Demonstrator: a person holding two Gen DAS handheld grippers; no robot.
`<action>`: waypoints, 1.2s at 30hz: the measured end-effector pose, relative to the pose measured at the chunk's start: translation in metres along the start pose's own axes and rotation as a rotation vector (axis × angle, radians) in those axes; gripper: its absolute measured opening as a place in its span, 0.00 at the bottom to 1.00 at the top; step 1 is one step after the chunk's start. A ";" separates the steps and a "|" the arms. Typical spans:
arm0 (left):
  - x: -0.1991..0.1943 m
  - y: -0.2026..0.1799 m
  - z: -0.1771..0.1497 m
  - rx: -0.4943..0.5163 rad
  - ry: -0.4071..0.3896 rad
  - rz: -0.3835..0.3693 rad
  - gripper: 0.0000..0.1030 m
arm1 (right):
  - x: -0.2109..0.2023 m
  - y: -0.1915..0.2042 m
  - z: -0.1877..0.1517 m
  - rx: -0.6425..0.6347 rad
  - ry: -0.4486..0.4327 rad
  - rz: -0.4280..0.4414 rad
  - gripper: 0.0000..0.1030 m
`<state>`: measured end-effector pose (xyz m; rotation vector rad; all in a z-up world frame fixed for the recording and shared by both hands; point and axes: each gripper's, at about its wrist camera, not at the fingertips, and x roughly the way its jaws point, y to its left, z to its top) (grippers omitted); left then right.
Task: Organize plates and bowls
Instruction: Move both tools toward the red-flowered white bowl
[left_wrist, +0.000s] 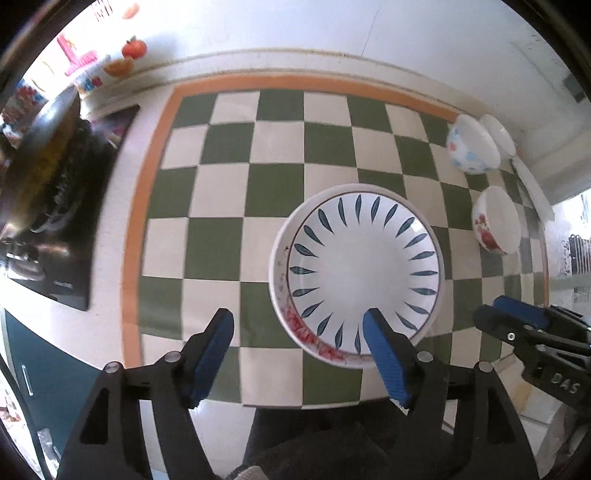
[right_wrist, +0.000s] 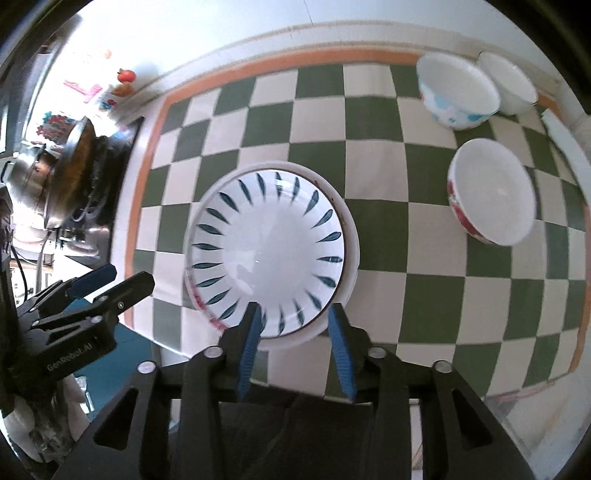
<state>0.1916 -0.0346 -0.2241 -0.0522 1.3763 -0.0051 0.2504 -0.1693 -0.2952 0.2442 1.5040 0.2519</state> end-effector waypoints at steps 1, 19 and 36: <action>-0.008 0.001 -0.002 0.005 -0.011 0.000 0.80 | -0.012 0.004 -0.006 0.005 -0.021 0.003 0.51; -0.086 -0.009 -0.032 0.119 -0.104 -0.067 0.85 | -0.095 0.040 -0.069 0.078 -0.165 0.005 0.81; -0.005 -0.147 0.074 0.076 -0.106 -0.085 0.85 | -0.099 -0.176 -0.001 0.296 -0.231 -0.018 0.81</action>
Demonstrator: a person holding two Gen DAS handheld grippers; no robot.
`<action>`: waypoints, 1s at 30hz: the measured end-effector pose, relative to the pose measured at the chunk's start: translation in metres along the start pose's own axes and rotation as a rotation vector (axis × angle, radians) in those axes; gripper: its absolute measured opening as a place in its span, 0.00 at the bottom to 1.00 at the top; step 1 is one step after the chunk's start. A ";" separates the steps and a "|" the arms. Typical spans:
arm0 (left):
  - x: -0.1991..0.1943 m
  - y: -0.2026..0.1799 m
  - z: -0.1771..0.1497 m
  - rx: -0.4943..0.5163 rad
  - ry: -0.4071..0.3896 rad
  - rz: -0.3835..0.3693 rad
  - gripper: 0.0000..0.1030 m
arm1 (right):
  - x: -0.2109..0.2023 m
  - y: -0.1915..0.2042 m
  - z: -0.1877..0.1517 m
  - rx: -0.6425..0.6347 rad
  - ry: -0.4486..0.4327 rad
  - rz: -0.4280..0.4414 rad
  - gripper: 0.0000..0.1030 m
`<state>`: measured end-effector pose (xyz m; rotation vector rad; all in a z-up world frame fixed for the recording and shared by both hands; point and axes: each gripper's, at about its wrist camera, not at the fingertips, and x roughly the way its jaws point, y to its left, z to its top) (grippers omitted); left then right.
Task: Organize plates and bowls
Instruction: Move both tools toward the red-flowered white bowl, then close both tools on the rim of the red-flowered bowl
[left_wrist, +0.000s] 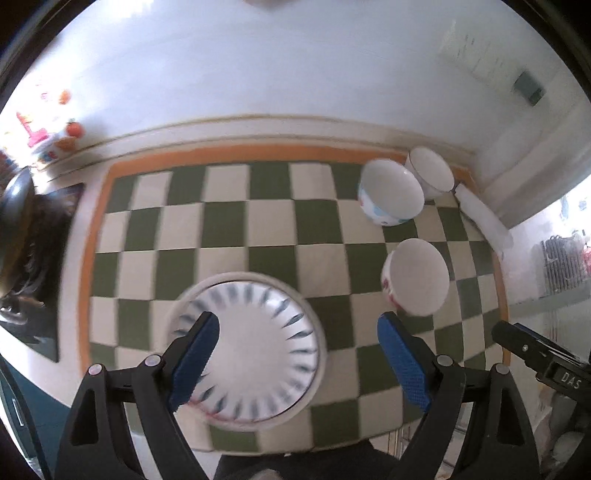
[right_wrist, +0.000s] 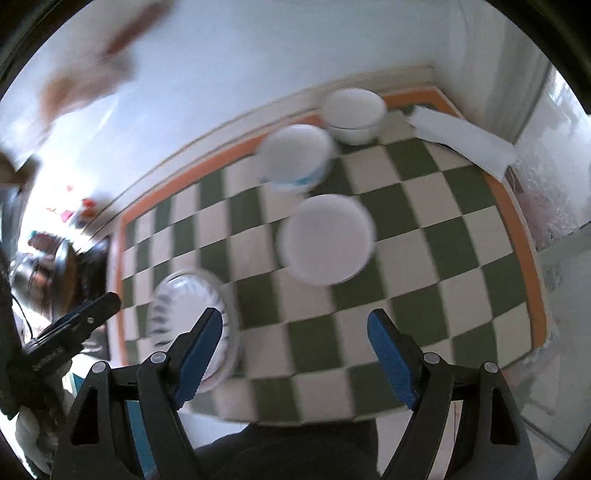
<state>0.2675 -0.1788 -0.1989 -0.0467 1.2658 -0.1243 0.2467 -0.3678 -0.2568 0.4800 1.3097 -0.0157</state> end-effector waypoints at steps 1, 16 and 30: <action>0.017 -0.011 0.008 0.001 0.032 -0.010 0.85 | 0.015 -0.019 0.014 0.021 0.026 0.004 0.81; 0.184 -0.080 0.042 0.002 0.346 -0.078 0.29 | 0.164 -0.091 0.089 0.022 0.251 0.112 0.33; 0.169 -0.091 0.028 0.014 0.337 -0.111 0.12 | 0.169 -0.077 0.078 -0.051 0.296 0.074 0.09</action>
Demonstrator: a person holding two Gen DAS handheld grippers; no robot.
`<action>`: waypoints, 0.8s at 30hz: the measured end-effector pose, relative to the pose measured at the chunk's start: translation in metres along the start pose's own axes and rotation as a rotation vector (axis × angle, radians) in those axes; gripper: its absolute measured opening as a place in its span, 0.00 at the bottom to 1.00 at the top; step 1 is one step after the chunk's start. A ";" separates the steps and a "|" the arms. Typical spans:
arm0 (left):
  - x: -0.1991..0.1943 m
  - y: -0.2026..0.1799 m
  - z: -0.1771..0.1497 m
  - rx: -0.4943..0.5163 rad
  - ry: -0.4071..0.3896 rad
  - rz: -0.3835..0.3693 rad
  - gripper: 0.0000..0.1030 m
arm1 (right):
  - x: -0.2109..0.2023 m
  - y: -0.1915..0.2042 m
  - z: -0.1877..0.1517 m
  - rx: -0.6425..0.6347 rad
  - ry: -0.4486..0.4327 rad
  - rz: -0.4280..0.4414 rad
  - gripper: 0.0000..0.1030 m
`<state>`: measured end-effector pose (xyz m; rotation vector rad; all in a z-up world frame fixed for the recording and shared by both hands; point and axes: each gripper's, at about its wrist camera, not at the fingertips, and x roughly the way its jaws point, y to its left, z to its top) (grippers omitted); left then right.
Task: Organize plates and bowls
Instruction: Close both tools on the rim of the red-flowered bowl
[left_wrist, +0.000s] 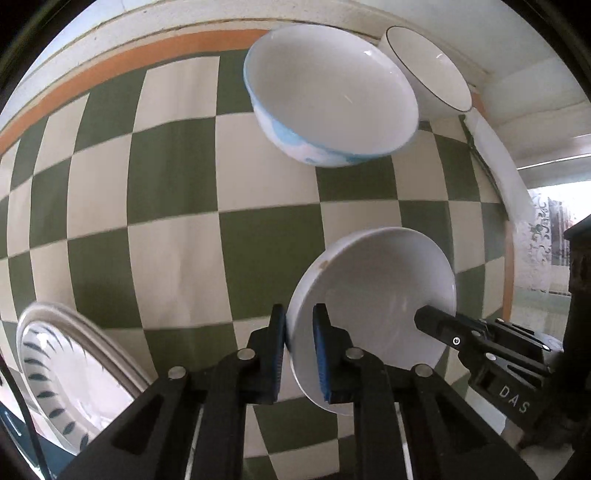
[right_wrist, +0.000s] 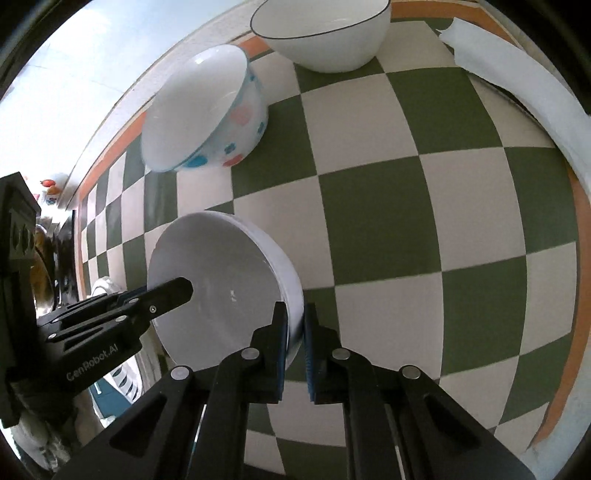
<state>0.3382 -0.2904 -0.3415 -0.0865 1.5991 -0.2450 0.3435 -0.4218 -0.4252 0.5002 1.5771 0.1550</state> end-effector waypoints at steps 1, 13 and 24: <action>-0.001 -0.001 -0.002 -0.001 0.004 -0.001 0.13 | -0.001 0.002 -0.003 -0.002 0.006 0.005 0.09; -0.002 0.008 -0.044 0.009 0.043 0.008 0.13 | 0.004 0.012 -0.056 -0.009 0.068 0.024 0.10; 0.015 0.007 -0.046 0.010 0.061 0.029 0.13 | 0.018 0.013 -0.065 -0.017 0.100 -0.014 0.10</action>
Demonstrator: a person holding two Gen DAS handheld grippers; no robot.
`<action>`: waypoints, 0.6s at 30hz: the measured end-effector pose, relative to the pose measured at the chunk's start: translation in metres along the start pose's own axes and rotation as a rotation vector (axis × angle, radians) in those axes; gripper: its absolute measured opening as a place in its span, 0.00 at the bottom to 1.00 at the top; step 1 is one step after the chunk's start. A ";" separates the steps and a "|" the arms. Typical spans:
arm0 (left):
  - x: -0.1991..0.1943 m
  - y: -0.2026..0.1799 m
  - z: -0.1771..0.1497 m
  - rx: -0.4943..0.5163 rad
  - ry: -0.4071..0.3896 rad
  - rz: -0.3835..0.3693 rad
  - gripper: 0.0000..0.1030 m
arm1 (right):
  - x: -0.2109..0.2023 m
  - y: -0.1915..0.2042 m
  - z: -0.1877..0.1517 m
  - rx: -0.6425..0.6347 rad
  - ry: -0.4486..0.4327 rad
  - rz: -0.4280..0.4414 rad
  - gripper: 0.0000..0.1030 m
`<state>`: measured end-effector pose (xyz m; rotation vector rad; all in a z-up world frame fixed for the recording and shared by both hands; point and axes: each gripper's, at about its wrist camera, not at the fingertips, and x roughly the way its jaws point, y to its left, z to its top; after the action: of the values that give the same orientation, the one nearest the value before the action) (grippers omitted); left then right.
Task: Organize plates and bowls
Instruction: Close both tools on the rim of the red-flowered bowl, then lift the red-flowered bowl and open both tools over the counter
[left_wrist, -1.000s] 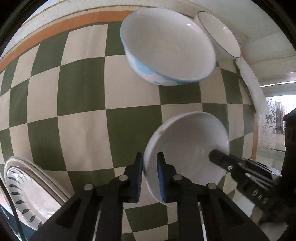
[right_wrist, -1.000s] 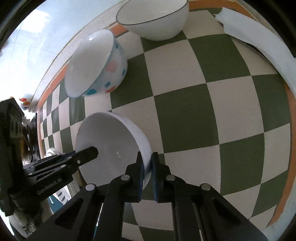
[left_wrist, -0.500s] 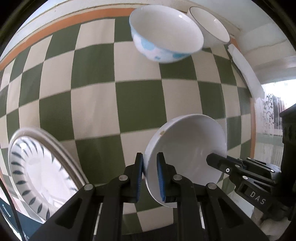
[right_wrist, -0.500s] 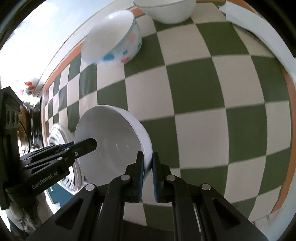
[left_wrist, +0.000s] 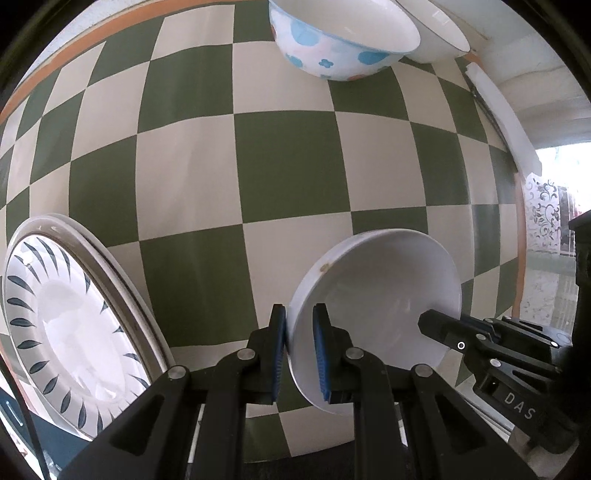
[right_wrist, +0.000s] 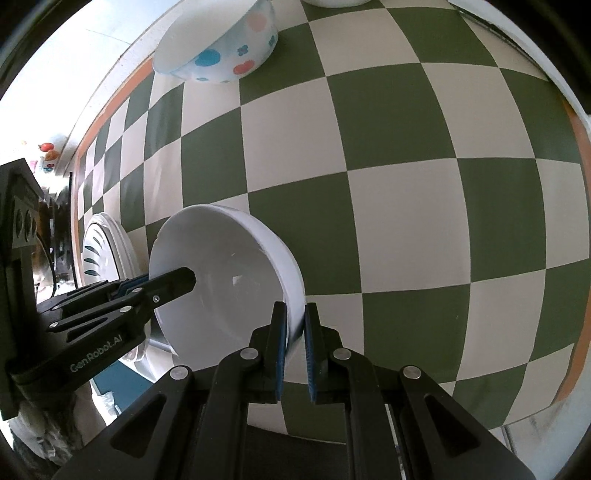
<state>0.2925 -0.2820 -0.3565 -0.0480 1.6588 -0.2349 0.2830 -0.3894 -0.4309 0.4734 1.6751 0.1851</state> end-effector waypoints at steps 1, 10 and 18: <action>0.000 0.001 0.000 0.004 -0.001 0.003 0.13 | 0.000 0.001 0.001 0.000 0.000 -0.002 0.10; -0.001 0.003 0.001 0.012 0.007 0.004 0.12 | 0.000 0.004 0.006 -0.004 0.001 -0.016 0.10; -0.035 0.010 -0.002 -0.021 -0.035 0.003 0.13 | -0.024 -0.005 0.007 -0.005 0.021 0.030 0.11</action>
<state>0.2950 -0.2664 -0.3237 -0.0650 1.6266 -0.2127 0.2914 -0.4052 -0.4122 0.4948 1.6878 0.2172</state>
